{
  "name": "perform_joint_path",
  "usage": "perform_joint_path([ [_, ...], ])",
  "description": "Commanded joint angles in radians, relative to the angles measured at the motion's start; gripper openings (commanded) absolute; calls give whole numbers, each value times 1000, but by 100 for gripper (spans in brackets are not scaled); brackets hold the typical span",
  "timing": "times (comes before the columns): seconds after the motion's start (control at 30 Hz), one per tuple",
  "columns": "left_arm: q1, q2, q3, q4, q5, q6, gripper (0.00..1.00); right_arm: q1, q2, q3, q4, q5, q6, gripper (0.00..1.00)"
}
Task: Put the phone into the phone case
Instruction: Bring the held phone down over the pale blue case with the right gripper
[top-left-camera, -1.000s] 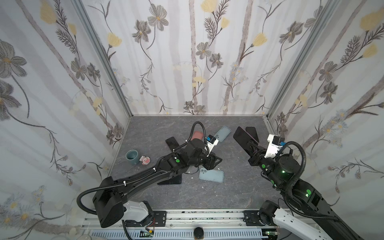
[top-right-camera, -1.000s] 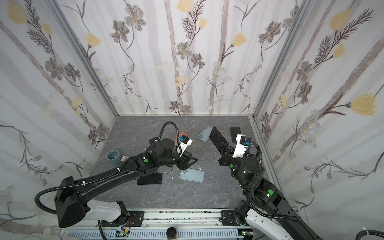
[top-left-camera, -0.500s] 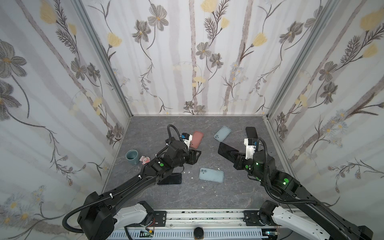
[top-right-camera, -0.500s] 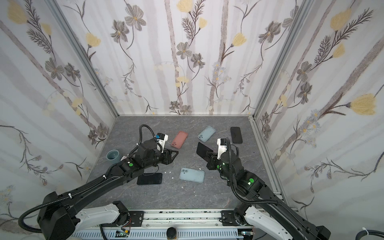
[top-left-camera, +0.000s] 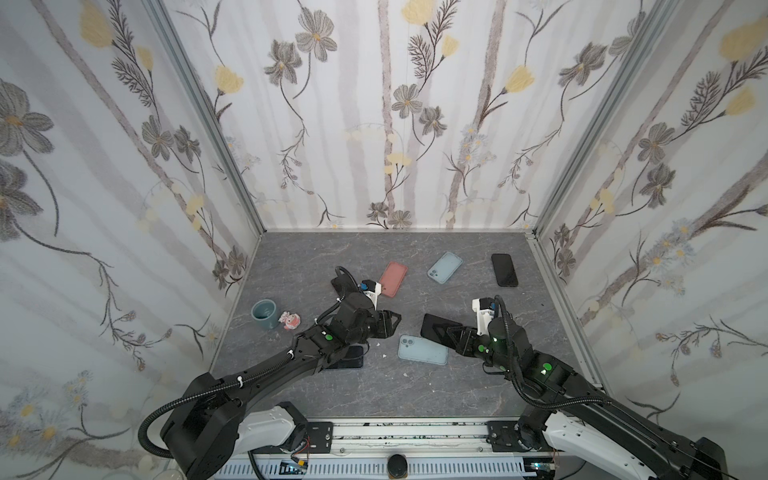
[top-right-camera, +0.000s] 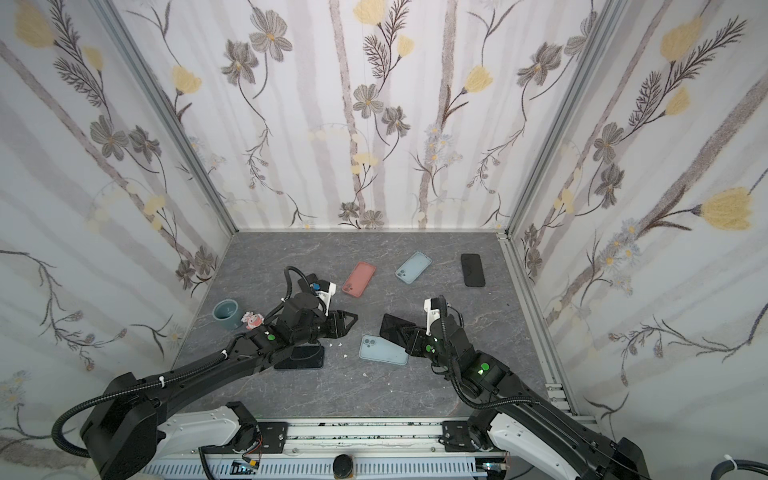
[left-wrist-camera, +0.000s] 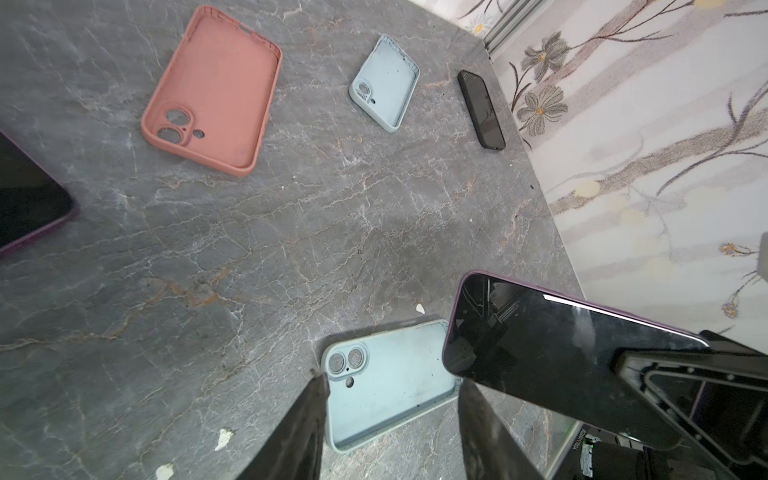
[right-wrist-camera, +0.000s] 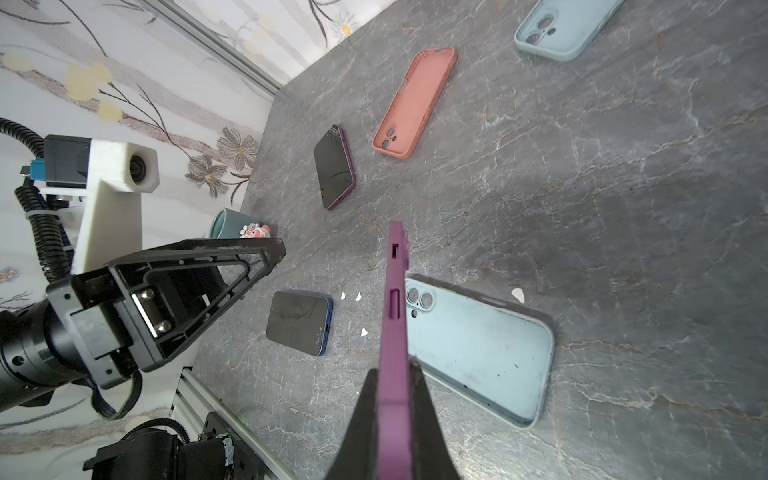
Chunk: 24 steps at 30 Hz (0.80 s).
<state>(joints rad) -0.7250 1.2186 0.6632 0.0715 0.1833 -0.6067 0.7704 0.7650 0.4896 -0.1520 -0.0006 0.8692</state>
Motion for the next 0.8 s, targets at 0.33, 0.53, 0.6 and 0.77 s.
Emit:
perform_joint_path([
  [0.33, 0, 124, -26, 116, 104, -66, 50, -3, 98, -46, 185, -106, 120, 0],
  [0.53, -1, 173, -38, 156, 131, -86, 50, -8, 160, -46, 213, -158, 126, 0],
  [0.6, -1, 184, -39, 161, 137, -89, 50, -12, 173, -46, 216, -169, 125, 0],
  [0.77, -2, 208, -47, 187, 148, -101, 50, -28, 196, -47, 225, -190, 126, 0],
])
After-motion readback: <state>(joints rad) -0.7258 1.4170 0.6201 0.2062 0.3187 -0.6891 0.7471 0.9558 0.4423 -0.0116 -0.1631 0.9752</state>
